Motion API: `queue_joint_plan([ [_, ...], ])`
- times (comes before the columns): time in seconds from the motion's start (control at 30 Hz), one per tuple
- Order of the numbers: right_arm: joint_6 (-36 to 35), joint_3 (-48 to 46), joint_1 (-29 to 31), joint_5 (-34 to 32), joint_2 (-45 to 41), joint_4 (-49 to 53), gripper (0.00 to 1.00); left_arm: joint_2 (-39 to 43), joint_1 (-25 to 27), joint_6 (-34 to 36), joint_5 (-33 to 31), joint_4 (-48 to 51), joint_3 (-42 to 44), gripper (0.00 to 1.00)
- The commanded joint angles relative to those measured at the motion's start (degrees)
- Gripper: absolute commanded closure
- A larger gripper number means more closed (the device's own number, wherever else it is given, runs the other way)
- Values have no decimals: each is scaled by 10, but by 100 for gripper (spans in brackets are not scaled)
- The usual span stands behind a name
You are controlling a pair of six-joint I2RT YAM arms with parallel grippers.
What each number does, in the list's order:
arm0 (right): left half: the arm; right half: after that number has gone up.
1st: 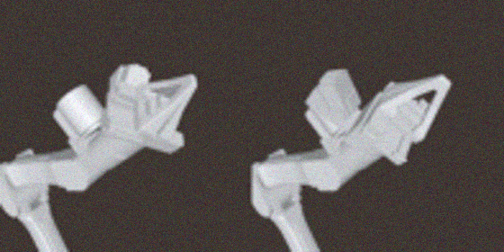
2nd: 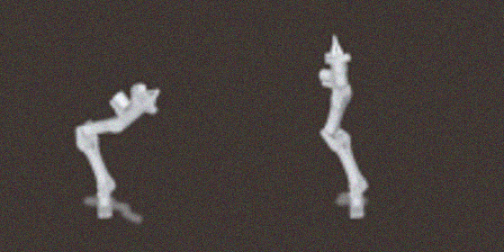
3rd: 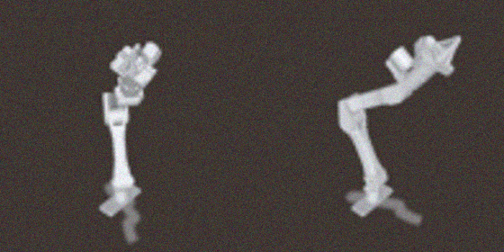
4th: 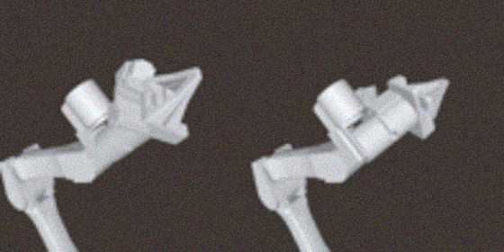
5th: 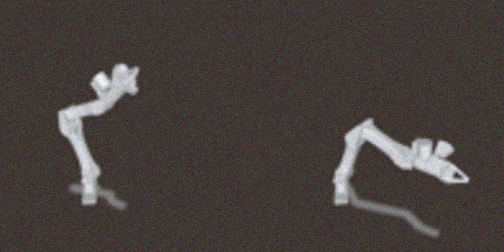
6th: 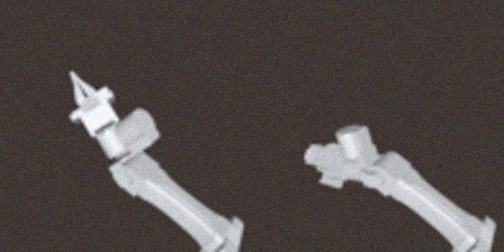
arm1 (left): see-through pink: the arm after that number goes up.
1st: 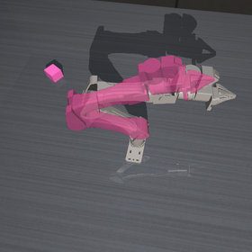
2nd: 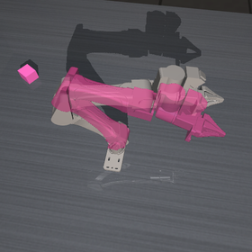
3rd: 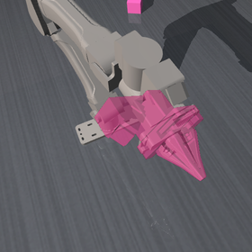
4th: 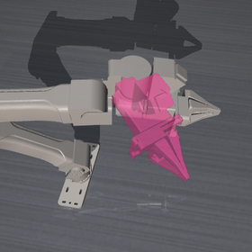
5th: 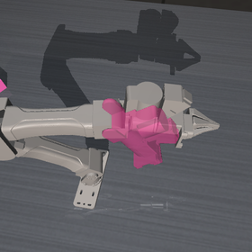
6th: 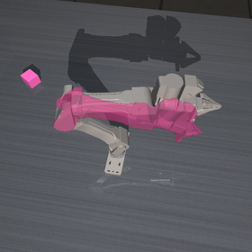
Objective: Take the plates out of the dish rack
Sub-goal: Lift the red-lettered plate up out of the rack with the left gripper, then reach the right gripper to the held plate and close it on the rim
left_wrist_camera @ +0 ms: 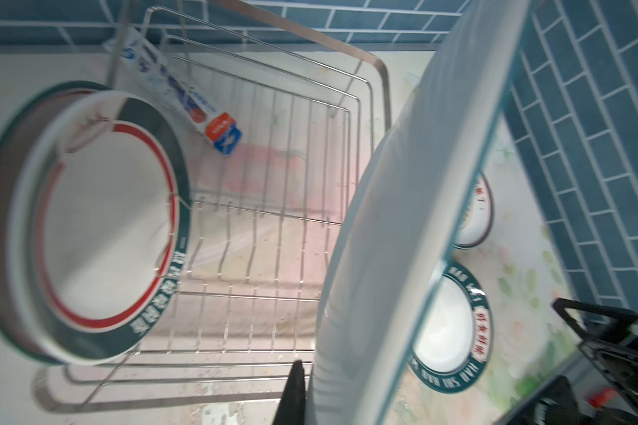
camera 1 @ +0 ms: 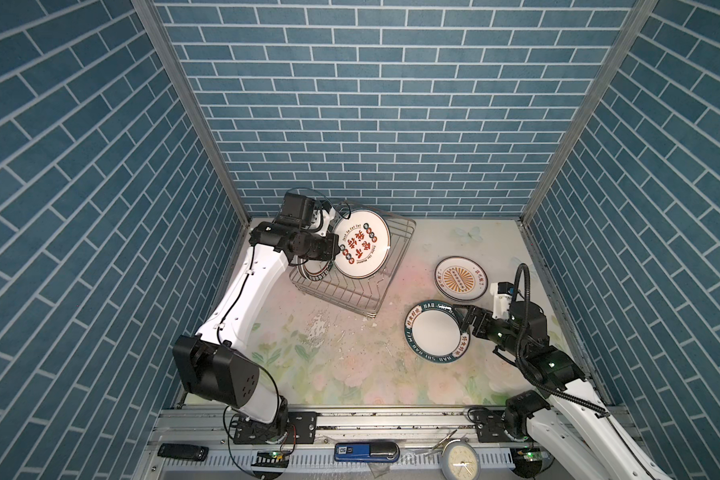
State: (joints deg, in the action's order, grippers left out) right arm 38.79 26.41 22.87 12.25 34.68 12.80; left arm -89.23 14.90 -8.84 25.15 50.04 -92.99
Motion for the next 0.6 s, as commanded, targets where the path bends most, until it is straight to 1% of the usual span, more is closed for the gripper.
queue_joint_plan([
  [0.0, 24, -29, 2, 64, 11, -139, 1, -13, -2, -30, 112, -43, 8, 100],
  [0.07, 46, -50, 2, 95, 32, -233, 1, -22, -1, -36, 128, -43, 7, 100],
  [0.17, 72, -58, 2, 126, 81, -334, 1, -34, -1, -51, 154, -51, 12, 100],
  [0.23, 88, -57, 2, 138, 118, -383, 1, -43, -1, -58, 169, -53, 13, 100],
  [0.37, 110, -43, 6, 151, 194, -453, 1, -58, 4, -64, 188, -52, 13, 100],
  [0.5, 116, -21, 16, 148, 251, -492, 8, -61, 8, -63, 180, -48, 11, 100],
  [0.57, 118, -6, 22, 147, 279, -509, 14, -61, 8, -64, 179, -48, 12, 100],
])
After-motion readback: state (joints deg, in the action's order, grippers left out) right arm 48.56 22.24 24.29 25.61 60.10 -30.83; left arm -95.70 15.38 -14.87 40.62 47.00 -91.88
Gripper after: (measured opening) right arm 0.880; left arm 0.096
